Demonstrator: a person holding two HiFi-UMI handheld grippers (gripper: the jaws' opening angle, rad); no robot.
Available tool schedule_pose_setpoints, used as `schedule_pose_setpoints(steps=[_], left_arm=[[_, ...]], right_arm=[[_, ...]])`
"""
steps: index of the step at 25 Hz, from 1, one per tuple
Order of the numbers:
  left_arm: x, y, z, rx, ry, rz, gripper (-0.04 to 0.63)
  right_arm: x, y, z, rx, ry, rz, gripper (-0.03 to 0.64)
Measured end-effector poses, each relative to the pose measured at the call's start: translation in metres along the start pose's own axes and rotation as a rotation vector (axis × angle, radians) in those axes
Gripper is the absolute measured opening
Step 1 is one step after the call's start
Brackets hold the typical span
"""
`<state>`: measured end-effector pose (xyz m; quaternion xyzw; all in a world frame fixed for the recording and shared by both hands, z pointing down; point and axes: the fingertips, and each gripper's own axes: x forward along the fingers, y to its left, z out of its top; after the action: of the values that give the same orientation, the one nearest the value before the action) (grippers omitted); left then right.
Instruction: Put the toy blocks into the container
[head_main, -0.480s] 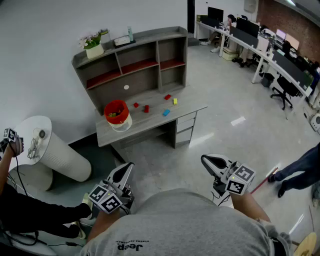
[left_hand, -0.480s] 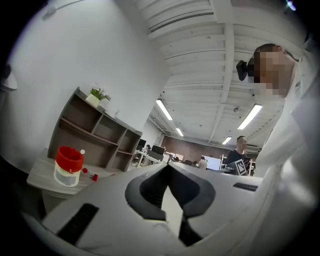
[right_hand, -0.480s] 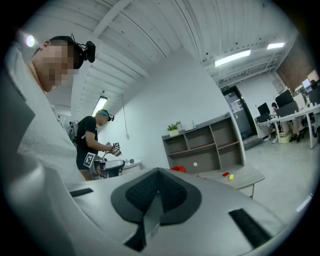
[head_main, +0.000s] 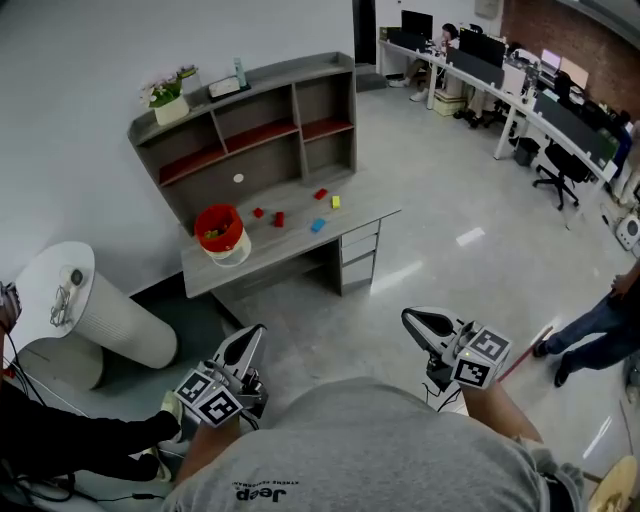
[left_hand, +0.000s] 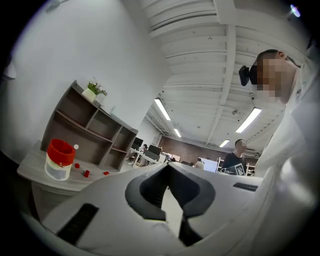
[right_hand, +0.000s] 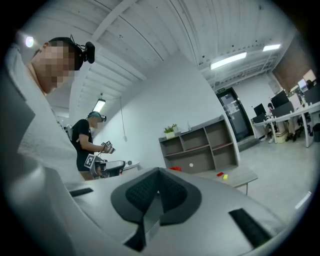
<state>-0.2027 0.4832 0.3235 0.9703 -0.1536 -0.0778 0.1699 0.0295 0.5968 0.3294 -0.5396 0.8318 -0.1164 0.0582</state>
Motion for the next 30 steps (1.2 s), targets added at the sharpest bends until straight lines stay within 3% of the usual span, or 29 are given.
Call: schedule_pose_setpoints(steps=[13,18,24,30], left_arm=[[0.069,-0.063,-0.035,-0.062,0.001,-0.084,0.014],[0.090,-0.066,-0.047,-0.057,0.044,-0.110,0.014],[0.111,-0.032,-0.041,-0.084,0.057,-0.117,0.014],[0.144,0.057,-0.035,-0.117,0.052,-0.140,0.014]], right_arm=[[-0.082,-0.037,0.004,0.025,-0.020,-0.037,0.008],[-0.088,-0.054,-0.007,0.072,-0.036,-0.051,0.009],[-0.060,-0.074,-0.011,0.093,-0.013,-0.061,0.009],[0.017,-0.114,-0.006,0.066,0.022,-0.096,0.009]])
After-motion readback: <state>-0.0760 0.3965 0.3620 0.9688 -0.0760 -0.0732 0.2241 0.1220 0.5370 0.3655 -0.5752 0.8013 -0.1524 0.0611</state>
